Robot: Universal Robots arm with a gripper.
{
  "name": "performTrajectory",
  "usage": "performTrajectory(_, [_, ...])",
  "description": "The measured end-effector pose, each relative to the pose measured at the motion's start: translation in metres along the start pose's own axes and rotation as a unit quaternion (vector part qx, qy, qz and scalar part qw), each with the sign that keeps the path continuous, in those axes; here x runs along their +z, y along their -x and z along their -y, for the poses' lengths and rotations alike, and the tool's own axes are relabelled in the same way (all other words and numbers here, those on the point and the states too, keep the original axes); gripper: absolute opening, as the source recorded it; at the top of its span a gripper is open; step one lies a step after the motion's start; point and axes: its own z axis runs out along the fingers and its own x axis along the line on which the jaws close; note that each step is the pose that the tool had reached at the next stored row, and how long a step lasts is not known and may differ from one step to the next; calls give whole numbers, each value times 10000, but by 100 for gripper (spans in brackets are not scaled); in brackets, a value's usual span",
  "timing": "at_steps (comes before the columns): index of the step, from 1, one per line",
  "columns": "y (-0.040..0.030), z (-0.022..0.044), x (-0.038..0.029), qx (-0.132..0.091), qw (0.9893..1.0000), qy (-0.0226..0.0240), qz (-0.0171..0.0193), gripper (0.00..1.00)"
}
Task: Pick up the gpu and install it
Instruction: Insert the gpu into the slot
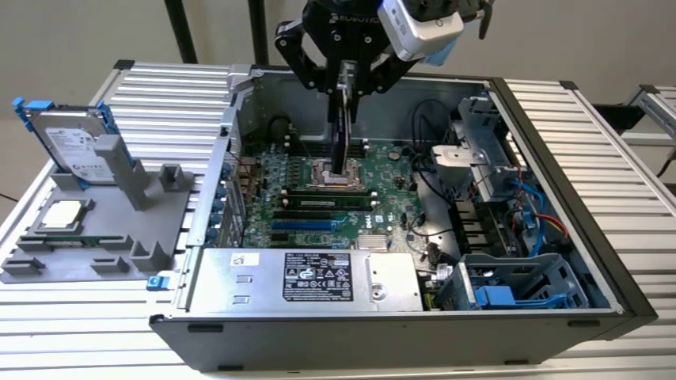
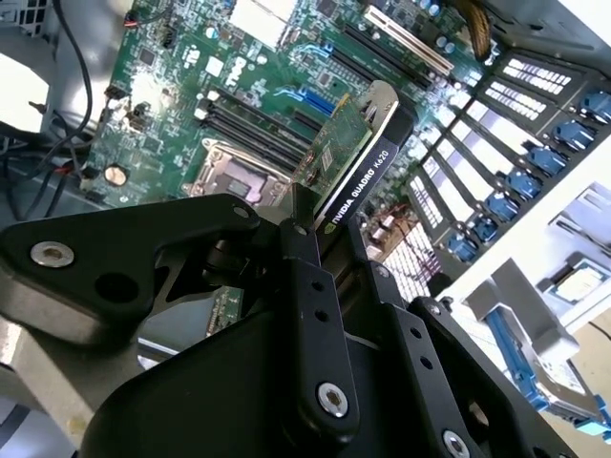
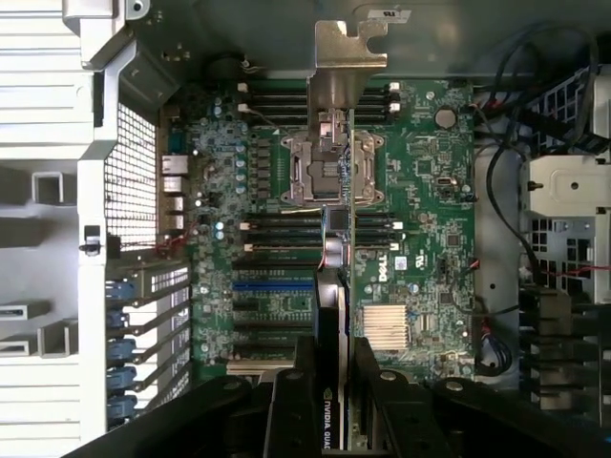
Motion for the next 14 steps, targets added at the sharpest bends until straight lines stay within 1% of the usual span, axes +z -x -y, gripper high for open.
performTrajectory(4, [45, -1, 0, 0, 10000, 0, 0, 0])
performTrajectory(11, [46, -1, 0, -1, 10000, 0, 0, 0])
performTrajectory(14, [46, -1, 0, -37, 10000, 0, -2, 0])
